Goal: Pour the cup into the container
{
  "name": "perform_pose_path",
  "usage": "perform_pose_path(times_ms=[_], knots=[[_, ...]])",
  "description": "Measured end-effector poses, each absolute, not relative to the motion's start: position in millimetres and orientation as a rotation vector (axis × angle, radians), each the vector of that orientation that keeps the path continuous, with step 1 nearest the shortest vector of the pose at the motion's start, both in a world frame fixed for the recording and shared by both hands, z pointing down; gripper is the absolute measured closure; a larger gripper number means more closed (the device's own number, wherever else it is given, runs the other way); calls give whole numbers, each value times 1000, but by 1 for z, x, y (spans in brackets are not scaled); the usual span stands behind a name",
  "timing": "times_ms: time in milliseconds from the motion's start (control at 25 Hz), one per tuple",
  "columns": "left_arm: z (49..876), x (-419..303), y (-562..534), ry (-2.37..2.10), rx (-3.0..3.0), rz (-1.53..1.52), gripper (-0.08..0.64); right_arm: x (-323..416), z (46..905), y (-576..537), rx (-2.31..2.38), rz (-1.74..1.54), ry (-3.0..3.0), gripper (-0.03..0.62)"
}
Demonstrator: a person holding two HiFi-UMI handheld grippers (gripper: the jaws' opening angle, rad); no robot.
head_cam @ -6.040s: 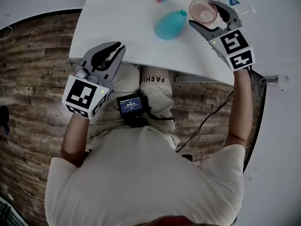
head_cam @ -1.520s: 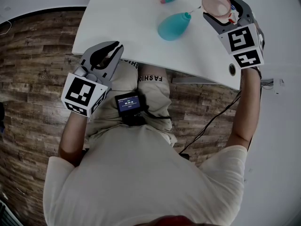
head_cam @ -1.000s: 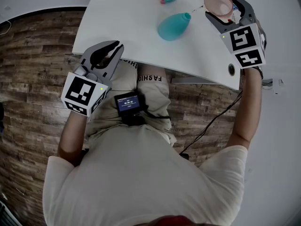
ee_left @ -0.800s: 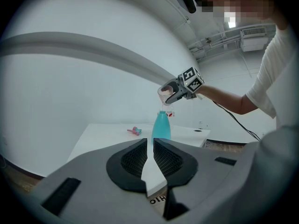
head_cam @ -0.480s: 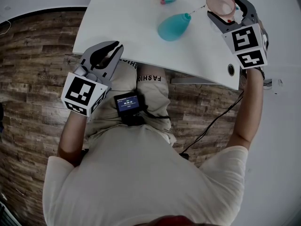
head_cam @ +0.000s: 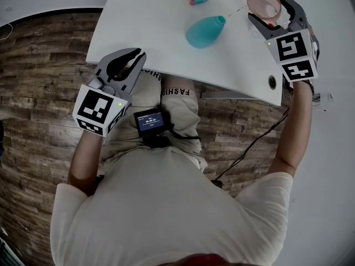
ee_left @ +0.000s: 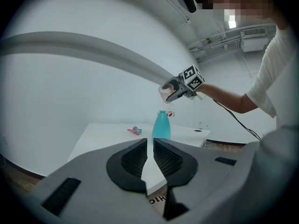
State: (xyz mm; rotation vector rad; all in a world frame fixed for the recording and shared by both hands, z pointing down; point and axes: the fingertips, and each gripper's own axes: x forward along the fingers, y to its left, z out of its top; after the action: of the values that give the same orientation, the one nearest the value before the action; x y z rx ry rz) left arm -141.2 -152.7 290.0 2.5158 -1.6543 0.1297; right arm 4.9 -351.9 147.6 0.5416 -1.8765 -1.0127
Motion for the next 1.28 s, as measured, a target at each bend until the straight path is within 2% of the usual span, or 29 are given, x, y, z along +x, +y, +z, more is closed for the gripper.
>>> perform_pose_path(times_ms=[1280], knots=[[291,-142,-149,-1662,2514,126,508,4,131,-350,557,-1084,-1825,221]])
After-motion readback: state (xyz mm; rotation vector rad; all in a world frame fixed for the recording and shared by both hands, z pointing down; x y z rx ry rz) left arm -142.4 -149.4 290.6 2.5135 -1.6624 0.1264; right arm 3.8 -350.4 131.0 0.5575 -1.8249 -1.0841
